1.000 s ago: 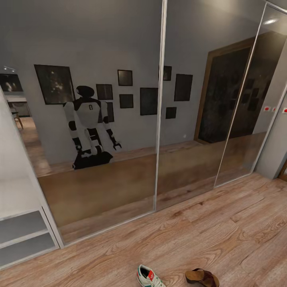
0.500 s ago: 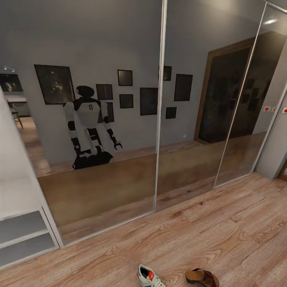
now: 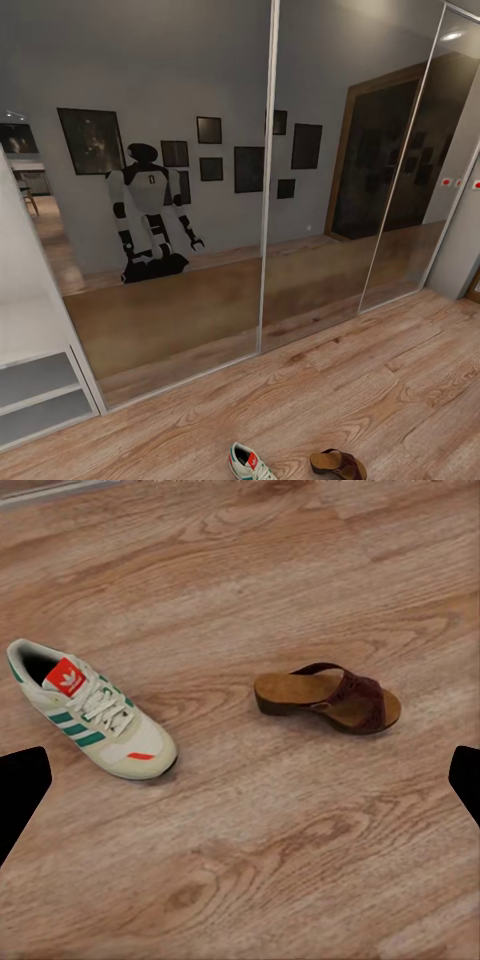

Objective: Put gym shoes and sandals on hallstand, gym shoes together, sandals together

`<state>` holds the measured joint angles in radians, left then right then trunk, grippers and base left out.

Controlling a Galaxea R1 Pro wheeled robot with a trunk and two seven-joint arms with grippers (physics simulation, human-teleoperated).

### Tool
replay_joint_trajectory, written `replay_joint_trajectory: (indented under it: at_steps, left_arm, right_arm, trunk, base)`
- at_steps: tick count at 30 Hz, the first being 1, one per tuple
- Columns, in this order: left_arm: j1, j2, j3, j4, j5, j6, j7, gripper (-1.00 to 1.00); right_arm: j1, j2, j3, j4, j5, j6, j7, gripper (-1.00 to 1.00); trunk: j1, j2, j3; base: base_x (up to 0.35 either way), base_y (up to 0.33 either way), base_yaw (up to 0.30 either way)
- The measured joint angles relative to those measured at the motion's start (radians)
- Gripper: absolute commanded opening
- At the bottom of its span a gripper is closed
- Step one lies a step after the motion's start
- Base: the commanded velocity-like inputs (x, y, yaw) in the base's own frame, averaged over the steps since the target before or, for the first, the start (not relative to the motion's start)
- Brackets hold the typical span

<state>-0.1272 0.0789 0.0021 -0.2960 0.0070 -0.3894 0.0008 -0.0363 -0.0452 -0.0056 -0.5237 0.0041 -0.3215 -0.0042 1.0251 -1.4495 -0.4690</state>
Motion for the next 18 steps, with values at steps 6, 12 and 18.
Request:
replay_joint_trajectory:
  at_steps: [6,12,18]
  left_arm:
    - [-0.001,0.000,0.000,-0.003,0.000,0.000,-0.002,1.00]
    - [-0.001,0.001,0.000,-0.004,0.000,0.000,-0.001,1.00]
    - [-0.001,0.002,0.001,-0.003,0.000,0.000,0.000,1.00]
  right_arm:
    - [0.000,-0.001,0.000,-0.002,0.000,-0.001,0.000,1.00]
    - [0.000,-0.002,-0.001,-0.004,0.000,-0.001,0.000,1.00]
    - [0.000,-0.002,-0.002,-0.006,-0.001,-0.001,0.000,1.00]
  trunk:
    - [0.000,0.000,0.000]
    - [0.000,0.000,0.000]
    - [0.000,0.000,0.000]
  base:
    - [-0.080,-0.121,0.000]
    - [-0.094,-0.230,0.000]
    - [-0.018,-0.194,0.000]
